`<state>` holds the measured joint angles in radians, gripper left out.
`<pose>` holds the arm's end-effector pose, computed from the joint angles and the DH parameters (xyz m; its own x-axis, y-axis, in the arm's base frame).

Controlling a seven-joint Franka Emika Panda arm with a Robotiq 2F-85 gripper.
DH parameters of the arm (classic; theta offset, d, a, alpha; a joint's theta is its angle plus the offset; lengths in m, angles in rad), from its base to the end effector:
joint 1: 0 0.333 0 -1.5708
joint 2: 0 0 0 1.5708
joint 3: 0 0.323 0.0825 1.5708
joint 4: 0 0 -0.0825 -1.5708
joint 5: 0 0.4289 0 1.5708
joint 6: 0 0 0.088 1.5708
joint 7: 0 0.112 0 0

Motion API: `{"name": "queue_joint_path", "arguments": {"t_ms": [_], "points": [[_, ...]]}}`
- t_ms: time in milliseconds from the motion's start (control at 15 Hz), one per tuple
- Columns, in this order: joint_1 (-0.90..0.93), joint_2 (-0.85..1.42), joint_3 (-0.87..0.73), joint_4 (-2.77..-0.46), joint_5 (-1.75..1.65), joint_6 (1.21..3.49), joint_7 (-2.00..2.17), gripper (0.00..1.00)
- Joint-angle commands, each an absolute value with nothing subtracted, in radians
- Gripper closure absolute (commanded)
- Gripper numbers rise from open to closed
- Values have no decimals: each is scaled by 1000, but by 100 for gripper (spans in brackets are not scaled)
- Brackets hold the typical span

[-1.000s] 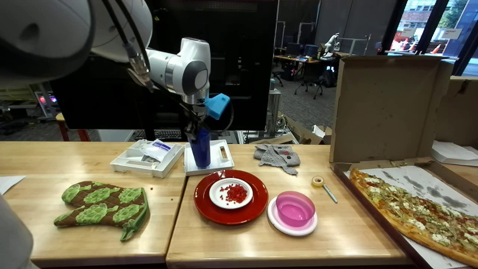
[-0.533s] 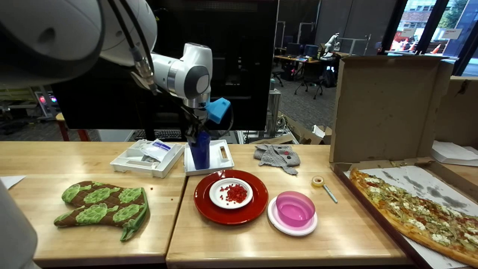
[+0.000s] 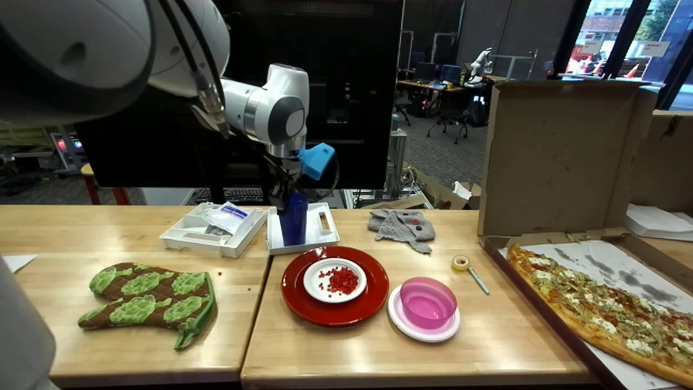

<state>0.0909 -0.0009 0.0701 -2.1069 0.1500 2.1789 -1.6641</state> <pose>0.5808 0.1006 0.4034 -0.1756 0.9769 0.1217 0.9828 0.1668 0.0790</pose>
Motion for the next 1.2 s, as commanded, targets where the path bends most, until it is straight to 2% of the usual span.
{"name": "queue_joint_path", "arguments": {"t_ms": [0, 467, 1133], "points": [[85, -9, 72, -2101, 166, 2170, -1690, 45], [85, -30, 72, -2112, 168, 2173, -1704, 0], [62, -146, 22, -2148, 229, 2191, -1716, 0]]}}
